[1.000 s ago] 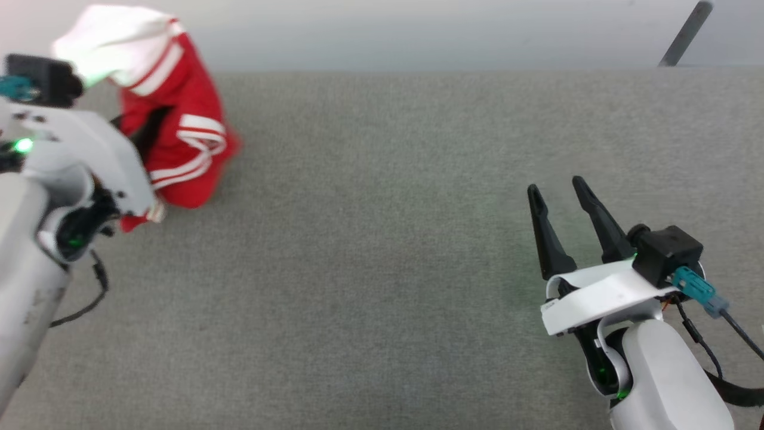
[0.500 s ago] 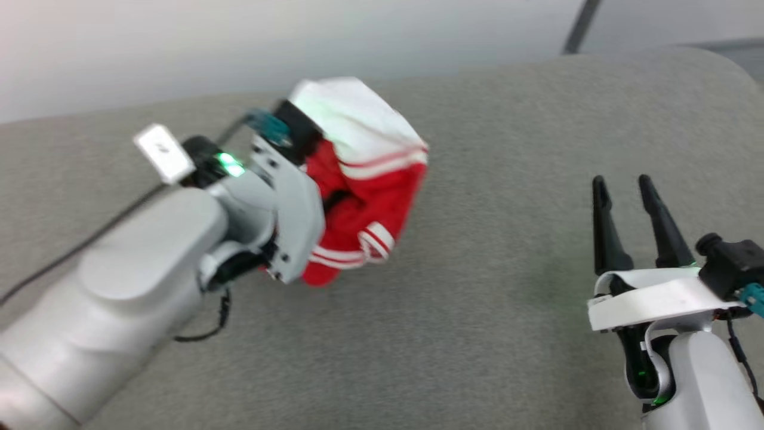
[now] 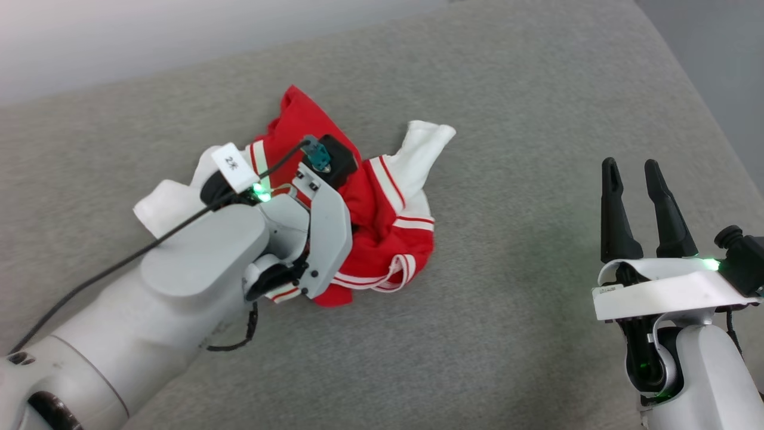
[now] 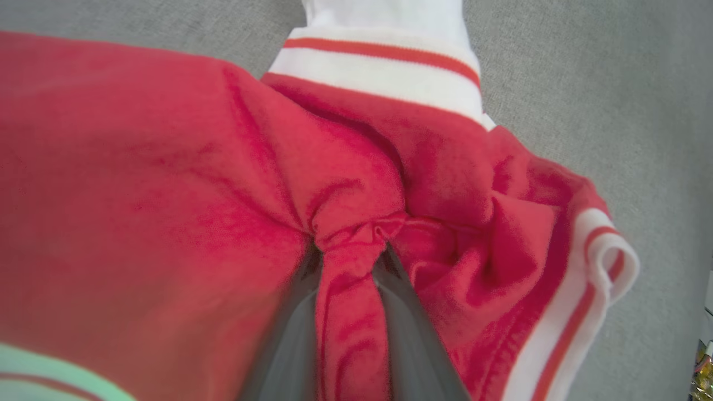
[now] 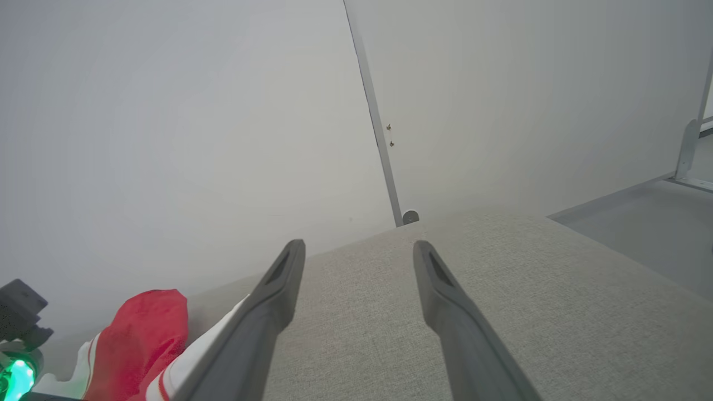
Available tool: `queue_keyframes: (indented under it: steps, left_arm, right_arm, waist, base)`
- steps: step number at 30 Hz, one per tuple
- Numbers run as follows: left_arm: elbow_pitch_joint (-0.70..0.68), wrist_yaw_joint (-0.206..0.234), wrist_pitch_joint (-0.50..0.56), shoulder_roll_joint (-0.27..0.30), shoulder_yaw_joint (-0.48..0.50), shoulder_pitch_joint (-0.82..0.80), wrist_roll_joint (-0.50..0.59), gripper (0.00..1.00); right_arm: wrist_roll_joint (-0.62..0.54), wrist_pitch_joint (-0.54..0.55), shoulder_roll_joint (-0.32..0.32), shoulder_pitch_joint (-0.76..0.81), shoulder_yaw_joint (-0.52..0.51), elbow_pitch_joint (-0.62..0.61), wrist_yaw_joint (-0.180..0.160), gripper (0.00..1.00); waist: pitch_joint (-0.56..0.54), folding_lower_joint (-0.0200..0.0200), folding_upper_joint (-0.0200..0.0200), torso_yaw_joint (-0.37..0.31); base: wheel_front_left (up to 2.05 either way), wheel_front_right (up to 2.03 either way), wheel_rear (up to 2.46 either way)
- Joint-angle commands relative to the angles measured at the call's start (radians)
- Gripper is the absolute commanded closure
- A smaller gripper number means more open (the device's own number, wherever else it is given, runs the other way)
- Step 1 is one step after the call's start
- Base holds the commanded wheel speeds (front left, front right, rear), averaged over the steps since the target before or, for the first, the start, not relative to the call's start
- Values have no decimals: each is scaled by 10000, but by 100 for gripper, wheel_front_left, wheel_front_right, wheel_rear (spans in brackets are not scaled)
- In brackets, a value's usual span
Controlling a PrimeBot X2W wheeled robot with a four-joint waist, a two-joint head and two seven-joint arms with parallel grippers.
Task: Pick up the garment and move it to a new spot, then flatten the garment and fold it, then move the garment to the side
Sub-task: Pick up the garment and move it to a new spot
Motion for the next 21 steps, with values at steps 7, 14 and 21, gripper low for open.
queue_keyframes:
  steps: [7,14,21]
  left_arm:
    - [1066,36,321,176,-276,128,353,100]
    - [2066,104,894,261,-454,899,-54,100]
    - [2483,127,826,75,-549,1064,-9,100]
  right_arm:
    - [376,-6,36,4,56,-148,5,0]
    - [484,-6,35,-200,125,-219,5,0]
    - [315,-6,34,-388,165,-240,5,0]
  waist:
    - [810,0,0,-1006]
    - [1016,0,0,-992]
    - [1098,0,0,-740]
  base:
    - [0,0,0]
    - [0,0,0]
    - [0,0,0]
